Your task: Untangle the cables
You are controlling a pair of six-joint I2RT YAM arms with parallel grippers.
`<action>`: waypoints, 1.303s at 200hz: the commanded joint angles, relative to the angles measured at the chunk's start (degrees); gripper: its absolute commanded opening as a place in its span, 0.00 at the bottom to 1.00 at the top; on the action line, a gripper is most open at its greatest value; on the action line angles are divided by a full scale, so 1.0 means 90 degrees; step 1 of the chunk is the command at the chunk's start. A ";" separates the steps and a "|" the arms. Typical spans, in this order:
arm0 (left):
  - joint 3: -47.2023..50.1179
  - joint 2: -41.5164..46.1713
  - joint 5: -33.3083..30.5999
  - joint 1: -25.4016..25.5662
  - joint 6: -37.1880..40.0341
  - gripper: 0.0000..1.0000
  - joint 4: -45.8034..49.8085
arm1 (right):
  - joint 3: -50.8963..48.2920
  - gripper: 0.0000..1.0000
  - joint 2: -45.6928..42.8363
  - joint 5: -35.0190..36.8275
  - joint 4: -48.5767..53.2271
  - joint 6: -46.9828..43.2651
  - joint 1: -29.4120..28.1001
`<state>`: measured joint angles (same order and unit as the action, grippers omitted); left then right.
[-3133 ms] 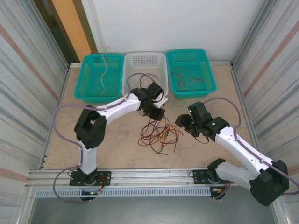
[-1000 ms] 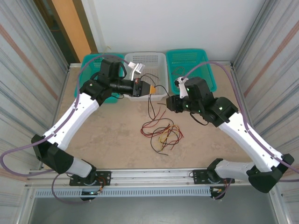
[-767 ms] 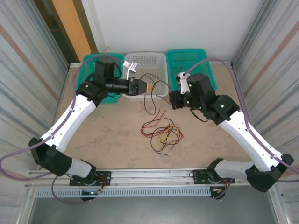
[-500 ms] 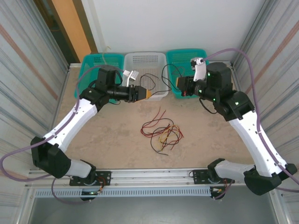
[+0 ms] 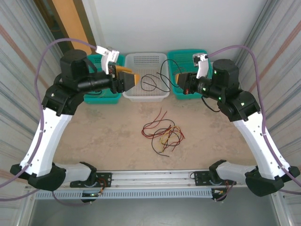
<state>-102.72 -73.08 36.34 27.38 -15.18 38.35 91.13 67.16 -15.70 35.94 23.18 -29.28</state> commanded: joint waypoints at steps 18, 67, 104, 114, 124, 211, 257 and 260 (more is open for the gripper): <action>-0.0386 -0.0728 -0.0189 0.0795 0.0372 0.61 0.0251 | -0.0064 0.00 0.0082 -0.0143 -0.0242 0.0164 -0.0234; -0.0690 -0.1179 -0.1453 0.1167 0.0316 0.50 0.0475 | -0.0207 0.00 0.0155 -0.0133 -0.0350 0.0209 -0.0588; -0.0720 -0.1356 -0.1223 0.1168 0.0170 0.21 0.0396 | -0.0486 0.00 0.0080 -0.0057 -0.0486 0.0277 -0.0668; -0.0722 -0.1336 -0.1231 0.1171 0.0102 0.13 0.0329 | -0.0565 0.00 0.0049 -0.0022 -0.0507 0.0303 -0.0670; -0.0718 -0.1288 -0.1166 0.1172 0.0080 0.06 0.0230 | -0.0632 0.00 0.0030 0.0004 -0.0507 0.0324 -0.0668; -0.0535 -0.1059 -0.0693 0.0543 -0.0756 0.00 -0.0830 | -0.1490 0.66 -0.0392 0.1427 -0.0010 0.0580 -0.0643; -0.0453 -0.1393 -0.0470 -0.0097 -0.1225 0.00 -0.1441 | -0.2358 0.70 -0.0912 0.2046 0.0433 0.1147 -0.0631; -0.0439 -0.1421 -0.0473 -0.0131 -0.1247 0.00 -0.1498 | -0.2428 0.70 -0.0953 0.2068 0.0446 0.1195 -0.0633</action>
<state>-107.22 -84.77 30.55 28.29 -23.42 30.48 72.79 61.60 -1.89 36.53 29.85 -35.00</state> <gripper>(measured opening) 0.065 0.703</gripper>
